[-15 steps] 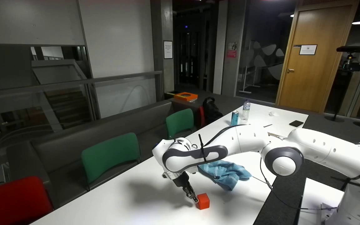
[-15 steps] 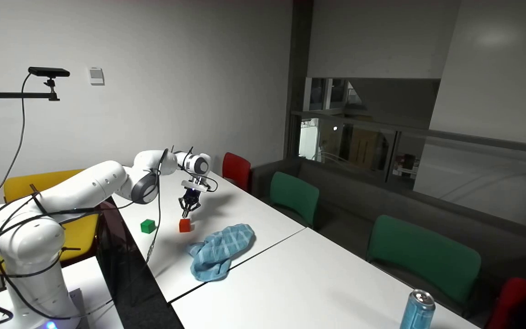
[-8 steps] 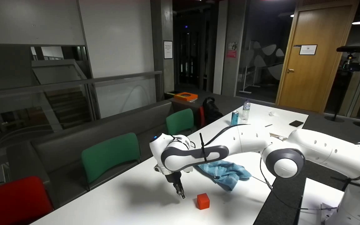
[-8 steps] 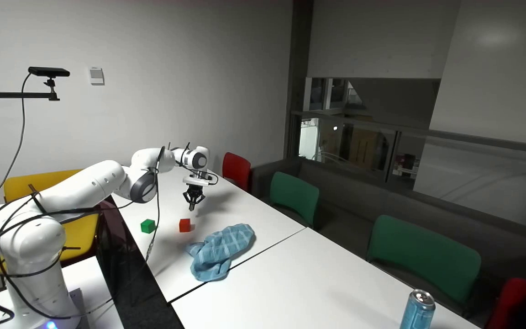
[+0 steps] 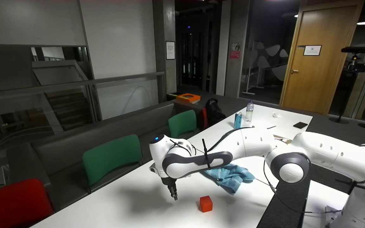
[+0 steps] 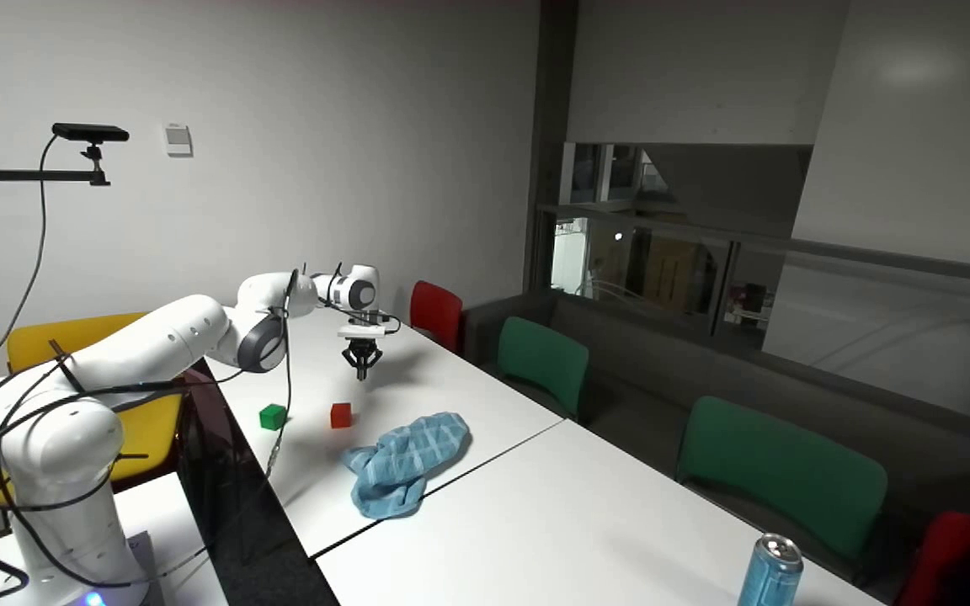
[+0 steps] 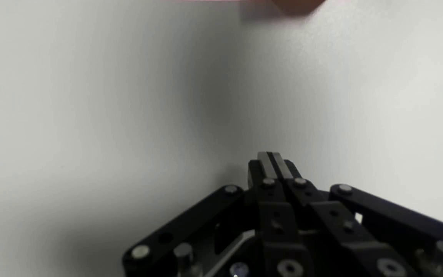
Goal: Slide the orange block forward
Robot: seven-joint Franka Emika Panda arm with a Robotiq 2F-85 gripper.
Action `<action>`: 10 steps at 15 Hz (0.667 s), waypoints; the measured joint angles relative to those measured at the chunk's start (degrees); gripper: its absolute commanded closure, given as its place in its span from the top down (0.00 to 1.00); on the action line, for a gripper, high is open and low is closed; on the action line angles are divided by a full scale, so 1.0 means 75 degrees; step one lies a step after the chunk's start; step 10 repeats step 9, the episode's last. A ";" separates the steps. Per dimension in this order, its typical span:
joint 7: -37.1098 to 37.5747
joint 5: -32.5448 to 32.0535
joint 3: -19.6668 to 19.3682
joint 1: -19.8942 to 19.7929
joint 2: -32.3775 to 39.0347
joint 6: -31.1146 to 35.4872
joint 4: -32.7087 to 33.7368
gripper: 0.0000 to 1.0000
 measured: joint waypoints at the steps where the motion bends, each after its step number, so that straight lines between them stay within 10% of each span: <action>1: 0.0000 0.0000 -0.0020 0.0000 0.0002 0.0100 0.0000 0.00; 3: 0.0002 0.0000 -0.0032 0.0000 0.0003 0.0292 0.0000 0.28; 4: 0.0002 0.0000 -0.0032 0.0001 0.0003 0.0428 0.0000 0.09; 10: 0.0009 0.0000 -0.0032 0.0010 0.0002 0.0668 0.0000 0.28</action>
